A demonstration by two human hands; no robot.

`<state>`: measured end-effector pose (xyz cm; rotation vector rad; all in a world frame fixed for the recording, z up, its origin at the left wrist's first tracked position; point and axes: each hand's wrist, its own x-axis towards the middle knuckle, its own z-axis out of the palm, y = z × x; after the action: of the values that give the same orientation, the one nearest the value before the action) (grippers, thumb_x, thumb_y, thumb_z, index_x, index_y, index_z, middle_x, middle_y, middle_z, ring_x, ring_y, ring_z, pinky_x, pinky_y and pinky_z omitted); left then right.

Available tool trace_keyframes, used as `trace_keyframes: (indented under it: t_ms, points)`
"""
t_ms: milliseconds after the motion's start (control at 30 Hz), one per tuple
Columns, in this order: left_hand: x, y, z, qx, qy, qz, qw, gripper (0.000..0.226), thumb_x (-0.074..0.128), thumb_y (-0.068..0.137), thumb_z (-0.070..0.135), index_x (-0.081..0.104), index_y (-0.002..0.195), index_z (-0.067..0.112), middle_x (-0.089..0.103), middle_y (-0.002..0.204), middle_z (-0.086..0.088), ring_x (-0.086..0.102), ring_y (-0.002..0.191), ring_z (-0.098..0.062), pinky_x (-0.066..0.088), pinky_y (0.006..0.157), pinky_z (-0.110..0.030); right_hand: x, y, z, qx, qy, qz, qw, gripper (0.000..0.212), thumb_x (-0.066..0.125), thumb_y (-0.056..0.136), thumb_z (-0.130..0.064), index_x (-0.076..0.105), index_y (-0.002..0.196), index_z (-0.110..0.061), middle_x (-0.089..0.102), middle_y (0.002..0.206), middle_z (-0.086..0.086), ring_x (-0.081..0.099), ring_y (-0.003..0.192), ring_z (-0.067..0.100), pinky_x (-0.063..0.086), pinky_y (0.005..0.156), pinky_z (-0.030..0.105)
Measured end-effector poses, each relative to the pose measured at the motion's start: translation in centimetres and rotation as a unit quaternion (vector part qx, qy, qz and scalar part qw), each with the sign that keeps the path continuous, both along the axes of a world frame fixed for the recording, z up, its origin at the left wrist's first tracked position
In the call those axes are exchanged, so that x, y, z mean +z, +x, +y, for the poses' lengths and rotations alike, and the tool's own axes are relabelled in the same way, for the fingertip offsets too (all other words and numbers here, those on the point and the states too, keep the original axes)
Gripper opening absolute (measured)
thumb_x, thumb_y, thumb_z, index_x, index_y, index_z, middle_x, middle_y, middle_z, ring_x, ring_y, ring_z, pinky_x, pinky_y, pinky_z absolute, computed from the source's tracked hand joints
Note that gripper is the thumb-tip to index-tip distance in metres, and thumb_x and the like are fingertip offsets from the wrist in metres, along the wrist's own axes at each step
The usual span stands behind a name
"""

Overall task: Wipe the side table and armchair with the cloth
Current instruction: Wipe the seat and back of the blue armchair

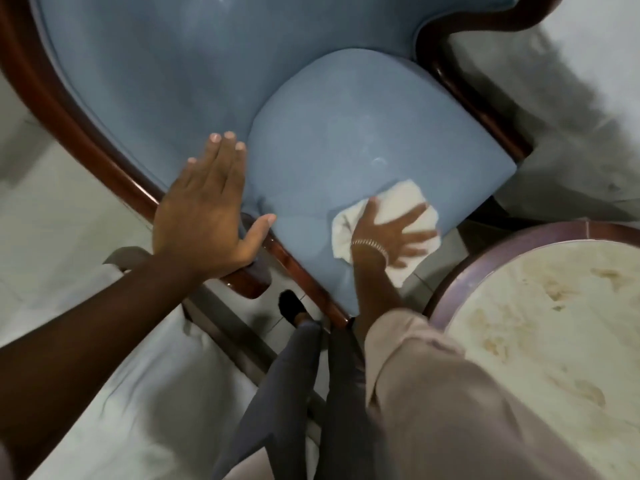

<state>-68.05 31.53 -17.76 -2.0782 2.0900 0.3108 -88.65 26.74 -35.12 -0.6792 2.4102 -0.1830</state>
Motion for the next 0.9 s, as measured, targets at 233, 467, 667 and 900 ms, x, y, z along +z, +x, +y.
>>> trace_keyframes:
  t_ms: [233, 467, 667, 900]
  points:
    - [0.0, 0.0, 0.1, 0.019, -0.009, 0.019, 1.0, 0.091, 0.035, 0.093, 0.06, 0.01, 0.158, 0.002, 0.011, 0.169, -0.019, 0.008, 0.157, -0.032, 0.018, 0.127, -0.051, -1.4, 3.7, -12.4, 0.273, -0.046, 0.025, 0.961, 0.091, 0.038, 0.072, -0.085, 0.006, 0.15, -0.05, -0.017, 0.165, 0.002, -0.016, 0.145, 0.055, 0.001, 0.103, 0.082]
    - [0.6, -0.4, -0.2, 0.022, 0.025, 0.013, 0.999, 0.087, 0.028, 0.094, 0.058, 0.009, 0.159, 0.003, 0.01, 0.169, -0.018, 0.007, 0.157, -0.03, 0.017, 0.127, -0.05, -2.5, 5.1, -3.1, 0.678, -0.145, 0.086, 0.715, 0.074, 0.043, 0.086, -0.071, 0.025, 0.152, -0.042, 0.018, 0.165, -0.002, 0.016, 0.15, 0.041, 0.02, 0.106, 0.073]
    - [0.2, -0.3, -0.4, 0.02, 0.06, 0.012, 0.998, 0.087, 0.02, 0.096, 0.06, -0.001, 0.159, 0.004, 0.001, 0.17, -0.017, -0.001, 0.158, -0.03, 0.012, 0.128, -0.049, -2.0, -4.9, -2.2, 0.581, -0.126, 0.146, 0.79, 0.07, 0.05, 0.083, -0.072, 0.043, 0.145, -0.039, 0.034, 0.16, 0.001, 0.037, 0.143, 0.035, 0.031, 0.105, 0.064]
    - [0.0, -0.2, -0.5, 0.017, 0.073, 0.007, 0.997, 0.089, 0.017, 0.097, 0.065, -0.007, 0.158, 0.006, -0.006, 0.17, -0.016, -0.006, 0.157, -0.031, 0.012, 0.128, -0.049, -0.7, 5.8, -15.3, 0.402, -0.019, 0.052, 0.914, 0.082, 0.039, 0.082, -0.077, 0.001, 0.151, -0.051, -0.019, 0.165, -0.004, -0.009, 0.147, 0.051, 0.008, 0.108, 0.078]
